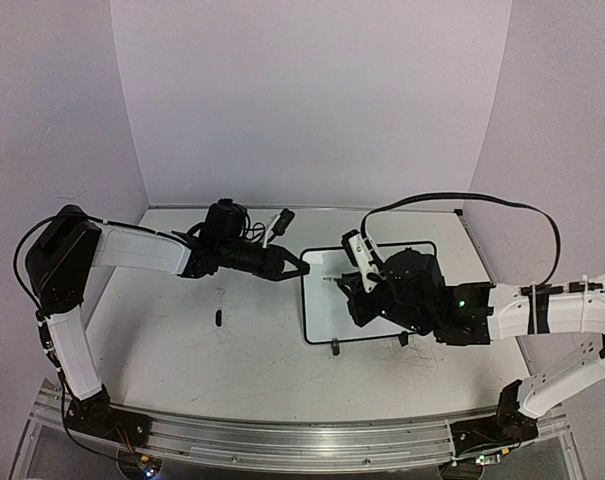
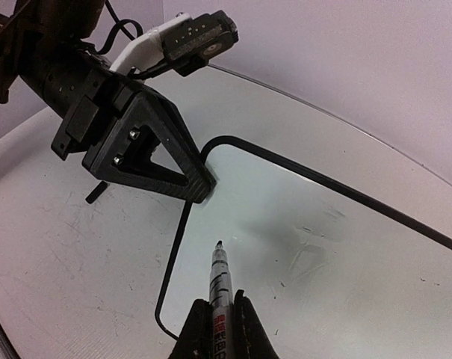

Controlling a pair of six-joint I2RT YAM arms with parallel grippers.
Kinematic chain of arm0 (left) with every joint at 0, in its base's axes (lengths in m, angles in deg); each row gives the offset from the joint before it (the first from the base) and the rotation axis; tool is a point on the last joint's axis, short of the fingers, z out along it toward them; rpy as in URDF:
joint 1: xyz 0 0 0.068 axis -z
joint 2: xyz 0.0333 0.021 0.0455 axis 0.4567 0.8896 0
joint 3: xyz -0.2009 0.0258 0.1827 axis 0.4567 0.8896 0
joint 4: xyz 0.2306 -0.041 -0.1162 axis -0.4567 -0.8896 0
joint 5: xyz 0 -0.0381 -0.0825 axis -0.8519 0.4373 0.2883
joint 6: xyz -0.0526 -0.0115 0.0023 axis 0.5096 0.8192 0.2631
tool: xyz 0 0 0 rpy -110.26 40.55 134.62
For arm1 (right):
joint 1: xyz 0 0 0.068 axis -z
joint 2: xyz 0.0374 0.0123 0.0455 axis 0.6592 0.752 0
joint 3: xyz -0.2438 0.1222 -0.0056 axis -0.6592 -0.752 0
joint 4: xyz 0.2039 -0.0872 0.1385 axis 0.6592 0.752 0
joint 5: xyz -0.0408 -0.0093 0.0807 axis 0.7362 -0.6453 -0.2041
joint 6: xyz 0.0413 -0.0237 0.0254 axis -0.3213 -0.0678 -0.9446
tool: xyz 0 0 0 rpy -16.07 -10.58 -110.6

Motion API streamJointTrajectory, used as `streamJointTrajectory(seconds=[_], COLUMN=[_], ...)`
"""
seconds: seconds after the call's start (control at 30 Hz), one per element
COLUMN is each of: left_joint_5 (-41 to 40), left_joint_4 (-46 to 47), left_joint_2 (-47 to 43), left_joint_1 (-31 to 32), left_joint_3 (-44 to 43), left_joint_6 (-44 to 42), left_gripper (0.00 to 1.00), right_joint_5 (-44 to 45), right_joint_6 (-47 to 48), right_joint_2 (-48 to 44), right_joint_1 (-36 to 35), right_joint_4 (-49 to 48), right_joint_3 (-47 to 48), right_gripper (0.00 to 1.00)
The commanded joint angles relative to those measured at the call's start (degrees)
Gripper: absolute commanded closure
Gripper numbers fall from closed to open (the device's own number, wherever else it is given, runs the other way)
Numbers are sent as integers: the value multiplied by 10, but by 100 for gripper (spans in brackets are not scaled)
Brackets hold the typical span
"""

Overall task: Write a sentence on the whiteboard
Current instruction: Hold the whiteboard at the center of the board.

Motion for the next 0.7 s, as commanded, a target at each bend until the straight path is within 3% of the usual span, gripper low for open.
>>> streamJointTrajectory(seconds=[0.0,0.67], left_joint_5=[16,11], left_joint_4=[25,25], left_joint_2=[2,5], left_joint_1=[-4,-4], left_joint_3=[-11,-6], left_joint_6=[-3,-10], left_gripper=[83,100], right_joint_5=[4,83], right_joint_6=[5,-25], right_joint_2=[14,56], right_joint_1=[-5,-20], right_joint_4=[-46,-76], right_joint_3=[27,47], right_gripper=[100,100])
